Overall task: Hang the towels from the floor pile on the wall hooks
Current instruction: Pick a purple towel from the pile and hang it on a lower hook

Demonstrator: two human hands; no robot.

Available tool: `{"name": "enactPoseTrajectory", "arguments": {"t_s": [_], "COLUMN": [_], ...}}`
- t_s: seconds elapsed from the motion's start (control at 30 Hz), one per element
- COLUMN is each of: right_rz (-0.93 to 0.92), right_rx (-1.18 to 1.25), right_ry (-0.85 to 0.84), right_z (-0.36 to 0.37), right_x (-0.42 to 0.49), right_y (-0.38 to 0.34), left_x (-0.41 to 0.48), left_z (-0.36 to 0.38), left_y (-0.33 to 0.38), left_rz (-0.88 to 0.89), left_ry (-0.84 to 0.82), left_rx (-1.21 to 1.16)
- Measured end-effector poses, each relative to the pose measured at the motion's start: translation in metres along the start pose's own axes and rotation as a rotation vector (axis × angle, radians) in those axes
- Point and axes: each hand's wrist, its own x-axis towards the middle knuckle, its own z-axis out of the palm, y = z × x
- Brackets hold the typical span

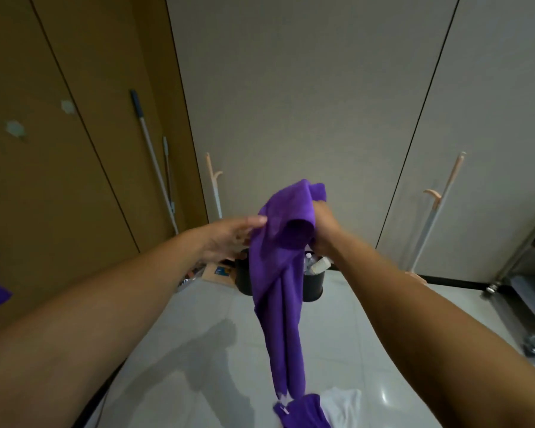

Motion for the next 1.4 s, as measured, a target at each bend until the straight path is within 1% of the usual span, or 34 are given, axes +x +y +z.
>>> {"name": "enactPoseTrajectory", "arguments": {"t_s": [0.07,0.1,0.13,0.17,0.2,0.27,0.37,0.43,0.47,0.6,0.63,0.7,0.77,0.8,0.9,1.0,1.07,1.1,1.13,1.2,1.23,1.27,1.3,1.33,1.4], "right_rz": [0.071,0.110,0.135,0.143,0.135,0.121,0.175,0.234,0.270,0.300,0.298,0.282,0.262,0.257,0.232,0.159,0.099,0.105,0.147,0.296,0.351,0.367,0.343,0.294,0.207], "right_rx": [0.093,0.122,0.134,0.128,0.109,0.081,0.016,0.041,0.081,0.231,0.273,0.347,0.374,0.377,0.402,0.567,0.732,0.739,0.653,0.290,0.146,0.091,0.129,0.217,0.390], "right_ry": [-0.071,-0.106,-0.132,-0.147,-0.150,-0.148,-0.162,-0.250,-0.298,-0.392,-0.384,-0.300,-0.225,-0.215,-0.192,-0.092,-0.116,-0.158,-0.206,-0.333,-0.391,-0.403,-0.366,-0.304,-0.210], "right_z": [0.002,0.004,0.006,0.008,0.011,0.013,0.010,0.009,0.008,0.008,0.008,0.007,0.005,0.005,0.009,0.008,0.001,-0.001,-0.002,0.001,0.002,0.002,0.000,-0.002,-0.008], "right_x": [0.000,0.000,0.000,0.001,0.002,0.003,-0.001,-0.006,-0.008,-0.015,-0.014,-0.013,-0.010,-0.010,-0.007,-0.002,0.002,0.002,0.000,-0.009,-0.012,-0.012,-0.008,-0.004,0.003], "right_y": [-0.017,-0.024,-0.030,-0.033,-0.035,-0.033,-0.015,-0.004,0.002,0.017,0.019,0.019,0.018,0.016,0.013,0.011,0.012,0.017,0.026,0.048,0.055,0.059,0.057,0.052,0.039], "left_x": [-0.006,-0.009,-0.010,-0.010,-0.010,-0.010,-0.012,-0.014,-0.015,-0.018,-0.019,-0.022,-0.025,-0.025,-0.022,-0.018,-0.016,-0.015,-0.015,-0.013,-0.013,-0.014,-0.014,-0.014,-0.017], "left_z": [-0.001,0.004,0.009,0.016,0.021,0.027,0.024,0.017,0.014,0.004,0.001,-0.002,-0.004,-0.005,-0.010,-0.015,-0.017,-0.018,-0.018,-0.019,-0.019,-0.020,-0.021,-0.024,-0.035], "left_y": [-0.021,-0.026,-0.029,-0.029,-0.027,-0.018,0.001,0.013,0.017,0.023,0.023,0.022,0.021,0.021,0.023,0.024,0.022,0.022,0.022,0.020,0.020,0.019,0.018,0.017,0.013], "left_rz": [-0.113,-0.147,-0.158,-0.140,-0.099,-0.003,0.117,0.171,0.186,0.154,0.139,0.114,0.086,0.072,0.023,-0.036,-0.057,-0.054,-0.049,-0.045,-0.046,-0.047,-0.049,-0.056,-0.078], "left_ry": [-0.209,-0.255,-0.254,-0.215,-0.168,-0.093,-0.036,-0.016,-0.023,-0.096,-0.119,-0.149,-0.161,-0.161,-0.091,0.080,0.200,0.238,0.249,0.219,0.195,0.176,0.173,0.185,0.255], "left_rx": [0.087,0.160,0.213,0.224,0.185,0.014,-0.304,-0.461,-0.499,-0.458,-0.434,-0.375,-0.331,-0.323,-0.323,-0.321,-0.318,-0.328,-0.348,-0.377,-0.380,-0.377,-0.362,-0.343,-0.254]}}
